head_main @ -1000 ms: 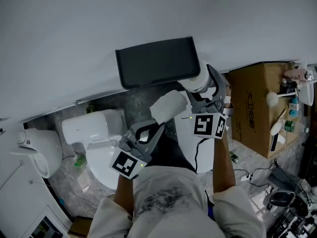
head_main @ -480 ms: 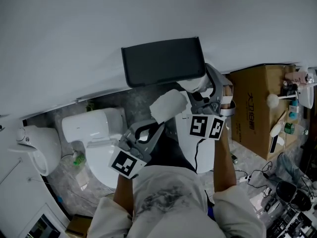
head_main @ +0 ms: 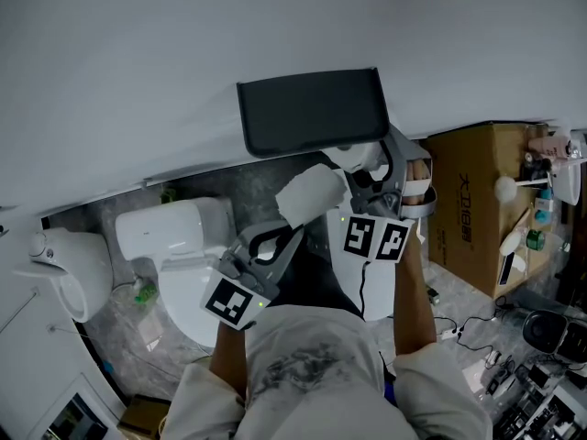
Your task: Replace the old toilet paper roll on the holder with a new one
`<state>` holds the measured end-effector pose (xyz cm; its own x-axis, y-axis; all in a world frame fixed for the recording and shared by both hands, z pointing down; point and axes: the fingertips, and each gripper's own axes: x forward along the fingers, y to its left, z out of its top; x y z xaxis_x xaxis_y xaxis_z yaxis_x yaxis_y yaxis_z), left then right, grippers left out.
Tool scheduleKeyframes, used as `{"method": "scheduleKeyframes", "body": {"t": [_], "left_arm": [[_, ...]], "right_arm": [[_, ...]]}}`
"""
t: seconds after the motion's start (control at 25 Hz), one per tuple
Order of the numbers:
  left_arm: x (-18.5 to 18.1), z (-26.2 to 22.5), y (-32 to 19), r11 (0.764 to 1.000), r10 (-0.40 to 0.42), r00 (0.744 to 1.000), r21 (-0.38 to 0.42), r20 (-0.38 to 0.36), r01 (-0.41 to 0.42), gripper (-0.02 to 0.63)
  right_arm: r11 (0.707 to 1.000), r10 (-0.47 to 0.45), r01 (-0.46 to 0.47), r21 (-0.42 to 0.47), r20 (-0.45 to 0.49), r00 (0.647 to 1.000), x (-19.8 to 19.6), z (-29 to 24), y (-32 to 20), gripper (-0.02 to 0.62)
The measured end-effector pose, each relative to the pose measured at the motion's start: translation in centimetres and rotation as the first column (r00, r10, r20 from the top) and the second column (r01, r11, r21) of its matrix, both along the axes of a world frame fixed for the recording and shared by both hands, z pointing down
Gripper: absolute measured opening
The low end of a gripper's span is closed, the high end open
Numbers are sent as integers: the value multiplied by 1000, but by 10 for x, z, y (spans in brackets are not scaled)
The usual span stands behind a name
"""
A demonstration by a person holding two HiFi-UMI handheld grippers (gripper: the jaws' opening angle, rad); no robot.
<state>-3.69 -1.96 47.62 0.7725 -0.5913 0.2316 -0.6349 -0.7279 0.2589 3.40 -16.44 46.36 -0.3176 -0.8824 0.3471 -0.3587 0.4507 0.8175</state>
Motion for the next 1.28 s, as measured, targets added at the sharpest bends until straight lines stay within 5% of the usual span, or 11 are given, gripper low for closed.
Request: {"method": "scheduleKeyframes", "body": {"t": [0.56, 1.28], "left_arm": [[-1, 0, 2, 1000, -12, 1000, -8, 2, 12, 14], [-25, -1, 15, 999, -49, 999, -5, 1, 49, 14]], "right_arm": [[997, 7, 1, 79, -95, 995, -2, -7, 1, 387], [981, -116, 138, 136, -156, 981, -52, -9, 29, 378]]}}
